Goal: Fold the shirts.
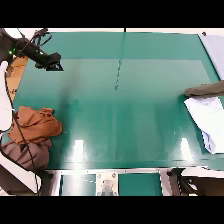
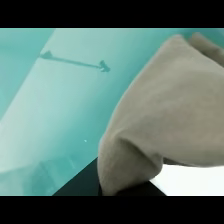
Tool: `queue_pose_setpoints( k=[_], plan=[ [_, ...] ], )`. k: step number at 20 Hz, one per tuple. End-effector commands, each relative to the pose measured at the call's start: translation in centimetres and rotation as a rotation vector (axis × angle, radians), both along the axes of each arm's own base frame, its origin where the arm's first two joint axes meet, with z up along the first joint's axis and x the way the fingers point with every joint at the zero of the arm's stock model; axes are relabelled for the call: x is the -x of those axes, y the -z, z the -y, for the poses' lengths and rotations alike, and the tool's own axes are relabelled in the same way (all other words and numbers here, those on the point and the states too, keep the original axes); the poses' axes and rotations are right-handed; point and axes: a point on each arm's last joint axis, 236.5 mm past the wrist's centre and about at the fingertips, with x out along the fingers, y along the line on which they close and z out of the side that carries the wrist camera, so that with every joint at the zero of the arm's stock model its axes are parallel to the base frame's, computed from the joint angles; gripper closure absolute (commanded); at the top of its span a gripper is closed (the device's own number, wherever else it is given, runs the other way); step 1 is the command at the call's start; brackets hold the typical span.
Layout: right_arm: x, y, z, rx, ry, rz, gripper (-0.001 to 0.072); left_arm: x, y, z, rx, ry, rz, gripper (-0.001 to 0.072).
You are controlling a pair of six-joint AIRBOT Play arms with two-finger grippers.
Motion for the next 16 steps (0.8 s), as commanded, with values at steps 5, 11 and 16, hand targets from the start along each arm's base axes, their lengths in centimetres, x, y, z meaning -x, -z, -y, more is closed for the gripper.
queue_pose_setpoints(
  k=[5,11,16],
  plan=[
    [7.6,2.4,0.3,-0.056,0.101,-0.236,0.0696,0.3,0.0,0.1,0.003,0.011,-0.007,0.0684],
    [15.1,8.8,-1.8,-0.143,0.245,-0.546,0.0696,0.3,0.0,0.3,0.009,0.012,-0.007,0.0683],
    [20.5,14.3,-2.7,-0.169,0.277,-0.786,0.0638,0.3,0.0,0.3,0.009,0.013,-0.01,0.0684]
  ],
)
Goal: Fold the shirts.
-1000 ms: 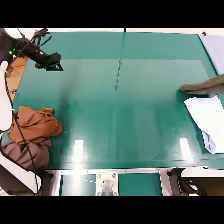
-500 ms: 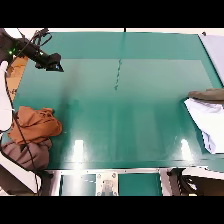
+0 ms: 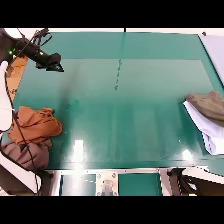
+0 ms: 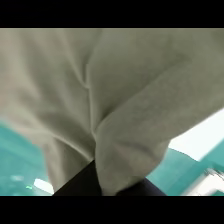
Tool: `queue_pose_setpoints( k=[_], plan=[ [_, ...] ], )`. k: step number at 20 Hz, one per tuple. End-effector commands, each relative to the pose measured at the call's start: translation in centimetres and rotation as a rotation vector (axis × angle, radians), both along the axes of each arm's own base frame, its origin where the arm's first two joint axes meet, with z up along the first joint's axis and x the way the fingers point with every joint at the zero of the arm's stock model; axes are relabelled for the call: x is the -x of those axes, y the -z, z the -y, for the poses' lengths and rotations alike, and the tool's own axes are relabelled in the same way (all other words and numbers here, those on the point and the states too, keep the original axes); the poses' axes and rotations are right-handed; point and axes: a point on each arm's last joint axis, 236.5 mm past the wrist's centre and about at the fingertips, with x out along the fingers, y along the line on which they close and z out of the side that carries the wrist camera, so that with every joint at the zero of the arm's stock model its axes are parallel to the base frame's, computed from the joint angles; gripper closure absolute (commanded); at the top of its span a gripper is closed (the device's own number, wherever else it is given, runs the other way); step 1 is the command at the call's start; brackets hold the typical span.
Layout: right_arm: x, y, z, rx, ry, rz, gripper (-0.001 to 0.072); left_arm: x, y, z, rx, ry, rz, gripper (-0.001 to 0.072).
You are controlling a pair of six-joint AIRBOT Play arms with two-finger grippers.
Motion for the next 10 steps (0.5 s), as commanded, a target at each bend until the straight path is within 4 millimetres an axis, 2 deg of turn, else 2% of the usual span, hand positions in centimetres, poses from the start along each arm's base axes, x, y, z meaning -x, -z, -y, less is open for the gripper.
queue_pose_setpoints(
  k=[1,2,3,5,6,8,9,10],
  plan=[
    [4.4,3.7,-0.7,-0.023,0.018,-0.183,0.0367,0.0,0.0,0.0,0.0,0.0,-0.002,0.0683],
    [5.3,4.5,-1.0,-0.035,0.015,-0.221,0.0098,0.0,0.0,0.0,0.0,0.0,-0.002,0.0683],
    [6.3,5.0,-1.1,-0.037,0.011,-0.262,0.0092,0.0,0.0,0.0,0.0,0.0,-0.002,0.0684],
    [6.7,5.0,-0.8,-0.024,0.011,-0.281,0.0092,0.0,0.0,0.0,0.0,-0.001,0.0,0.0683],
    [6.2,4.7,-0.5,-0.011,0.02,-0.259,0.0093,-0.1,0.0,0.1,0.003,-0.001,0.003,0.0684],
    [2.8,3.4,-0.1,0.012,0.013,-0.138,0.0102,0.0,-0.4,0.6,0.03,0.004,0.007,0.0684],
    [0.3,2.4,-0.2,0.023,-0.013,-0.054,0.0316,0.0,-0.8,0.8,0.034,0.005,0.015,0.0685],
    [-2.1,1.3,-0.5,0.037,-0.062,0.022,0.0702,-0.1,-1.5,0.9,0.033,0.003,0.034,0.0685]
  ],
)
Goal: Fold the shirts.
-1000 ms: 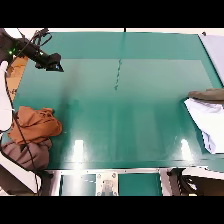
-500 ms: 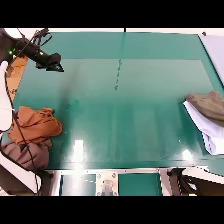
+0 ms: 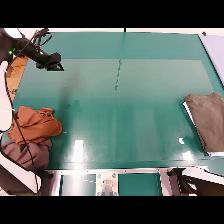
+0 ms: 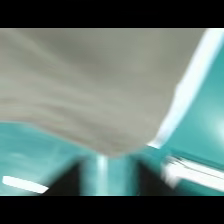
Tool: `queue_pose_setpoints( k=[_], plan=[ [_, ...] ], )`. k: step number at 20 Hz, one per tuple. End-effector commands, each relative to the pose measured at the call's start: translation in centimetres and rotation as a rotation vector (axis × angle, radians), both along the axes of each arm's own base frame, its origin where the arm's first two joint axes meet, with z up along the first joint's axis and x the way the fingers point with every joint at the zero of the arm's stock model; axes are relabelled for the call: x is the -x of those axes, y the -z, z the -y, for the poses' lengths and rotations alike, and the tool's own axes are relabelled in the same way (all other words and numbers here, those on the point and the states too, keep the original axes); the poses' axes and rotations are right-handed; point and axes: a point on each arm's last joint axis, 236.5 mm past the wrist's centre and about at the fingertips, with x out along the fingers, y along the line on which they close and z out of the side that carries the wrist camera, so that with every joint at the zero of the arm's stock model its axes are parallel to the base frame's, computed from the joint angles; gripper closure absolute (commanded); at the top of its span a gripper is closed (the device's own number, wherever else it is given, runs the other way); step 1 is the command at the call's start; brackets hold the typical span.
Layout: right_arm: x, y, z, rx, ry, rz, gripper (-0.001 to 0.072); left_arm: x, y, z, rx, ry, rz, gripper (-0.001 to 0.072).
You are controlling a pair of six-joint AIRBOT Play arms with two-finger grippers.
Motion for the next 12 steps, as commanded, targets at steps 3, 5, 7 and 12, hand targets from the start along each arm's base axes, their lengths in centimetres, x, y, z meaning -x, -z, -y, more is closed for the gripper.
queue_pose_setpoints(
  k=[3,5,7,12],
  plan=[
    [-10.8,-4.6,-2.9,0.052,-0.214,0.301,0.0696,0.5,-4.6,0.7,-0.007,0.0,0.104,0.0686],
    [-13.4,-5.2,-6.4,0.073,-0.371,0.337,0.0696,1.7,-6.4,0.6,-0.048,0.006,0.127,0.0686],
    [-15.2,-5.4,-11.0,0.106,-0.504,0.391,0.0696,3.5,-6.8,0.8,-0.082,0.009,0.117,0.0686],
    [-12.1,-1.6,-22.6,0.064,-0.784,0.418,0.0696,13.1,-2.5,2.0,-0.15,0.045,-0.014,0.0686]
  ],
)
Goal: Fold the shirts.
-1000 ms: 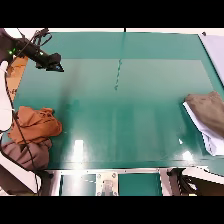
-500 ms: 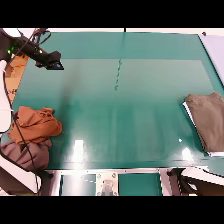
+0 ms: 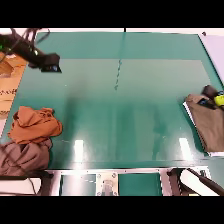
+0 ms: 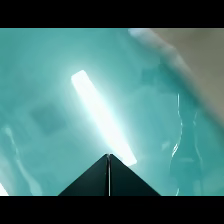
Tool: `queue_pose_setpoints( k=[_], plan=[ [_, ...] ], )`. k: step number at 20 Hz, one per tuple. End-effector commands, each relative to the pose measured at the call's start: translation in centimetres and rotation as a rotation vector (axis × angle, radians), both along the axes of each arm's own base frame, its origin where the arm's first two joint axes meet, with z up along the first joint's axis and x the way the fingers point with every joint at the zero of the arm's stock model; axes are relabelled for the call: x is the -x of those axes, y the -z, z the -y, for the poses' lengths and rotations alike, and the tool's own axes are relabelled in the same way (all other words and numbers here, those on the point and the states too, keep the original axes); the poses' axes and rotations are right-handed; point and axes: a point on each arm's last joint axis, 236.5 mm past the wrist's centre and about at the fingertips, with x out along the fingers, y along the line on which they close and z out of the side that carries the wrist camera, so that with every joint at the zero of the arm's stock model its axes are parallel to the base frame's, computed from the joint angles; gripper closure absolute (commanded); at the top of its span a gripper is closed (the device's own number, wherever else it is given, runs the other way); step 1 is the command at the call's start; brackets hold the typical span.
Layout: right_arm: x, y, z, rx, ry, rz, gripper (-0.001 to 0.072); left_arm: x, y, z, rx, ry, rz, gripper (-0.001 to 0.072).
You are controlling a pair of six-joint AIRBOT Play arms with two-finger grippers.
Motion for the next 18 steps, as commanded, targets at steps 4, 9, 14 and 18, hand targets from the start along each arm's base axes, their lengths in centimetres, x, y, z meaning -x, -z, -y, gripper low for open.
queue_pose_setpoints(
  k=[4,9,14,18],
  plan=[
    [4.3,4.3,-9.7,0.0,-0.246,0.041,0.0696,12.2,6.8,0.0,-0.051,-0.028,-0.087,0.0685],
    [4.4,4.2,-10.3,-0.022,-0.245,0.056,0.0696,14.5,8.0,-0.6,-0.074,-0.021,-0.129,0.0683],
    [4.4,4.2,-10.3,-0.022,-0.245,0.056,0.0695,14.0,7.9,-0.6,-0.071,-0.029,-0.106,0.0683],
    [4.4,4.2,-10.3,-0.022,-0.245,0.056,0.0695,14.0,7.9,-0.5,-0.071,-0.029,-0.106,0.0684]
  ],
)
